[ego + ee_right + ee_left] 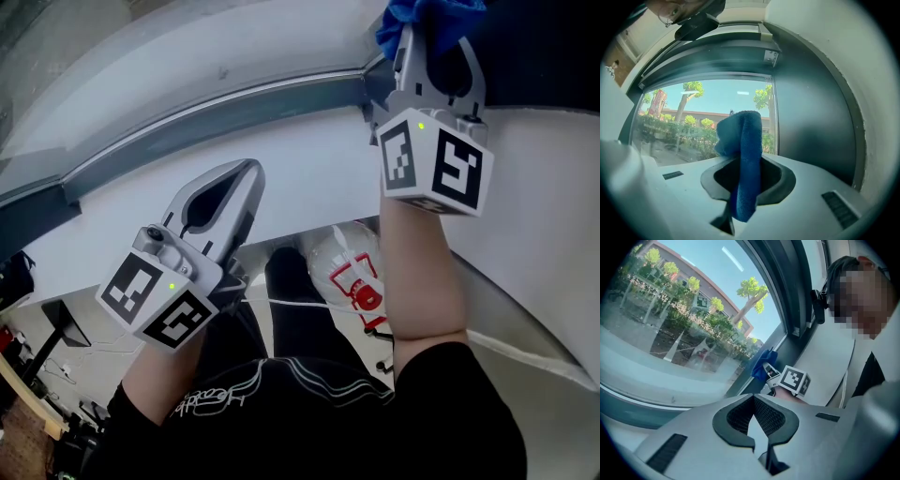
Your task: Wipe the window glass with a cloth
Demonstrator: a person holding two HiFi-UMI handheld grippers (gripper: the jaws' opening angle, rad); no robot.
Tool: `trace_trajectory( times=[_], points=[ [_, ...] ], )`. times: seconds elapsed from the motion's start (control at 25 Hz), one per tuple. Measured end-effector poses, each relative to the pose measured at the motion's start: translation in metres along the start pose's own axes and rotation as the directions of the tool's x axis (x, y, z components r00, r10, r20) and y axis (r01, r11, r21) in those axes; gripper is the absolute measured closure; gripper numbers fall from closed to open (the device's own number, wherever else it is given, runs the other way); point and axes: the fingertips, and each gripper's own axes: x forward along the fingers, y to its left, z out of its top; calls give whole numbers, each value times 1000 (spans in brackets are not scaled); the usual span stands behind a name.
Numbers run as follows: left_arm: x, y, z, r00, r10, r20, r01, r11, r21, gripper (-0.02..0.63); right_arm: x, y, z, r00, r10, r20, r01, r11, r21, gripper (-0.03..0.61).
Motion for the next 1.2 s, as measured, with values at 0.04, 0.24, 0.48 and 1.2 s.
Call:
trace_trajectory(
  times=[0.04,0.24,0.48,1.2],
  points=[
    [-5,1,5,1000,-2,5,2,1000,-3,607,1,4,5,1000,0,0,0,1000,-1,514],
    [-19,15,-9,1000,19,20,-18,1000,-8,607,-14,15,-6,1000,-5,7,5,1000,25,514],
    [-77,52,-17,994,90,67,-88,996,-28,607,-35,93,-18,994,105,-15,-104,994,35,514],
    [-339,202,-34,910,348,226,-307,931,-198,607,-87,476,-15,859,509,-48,-501,857,120,514]
  ],
)
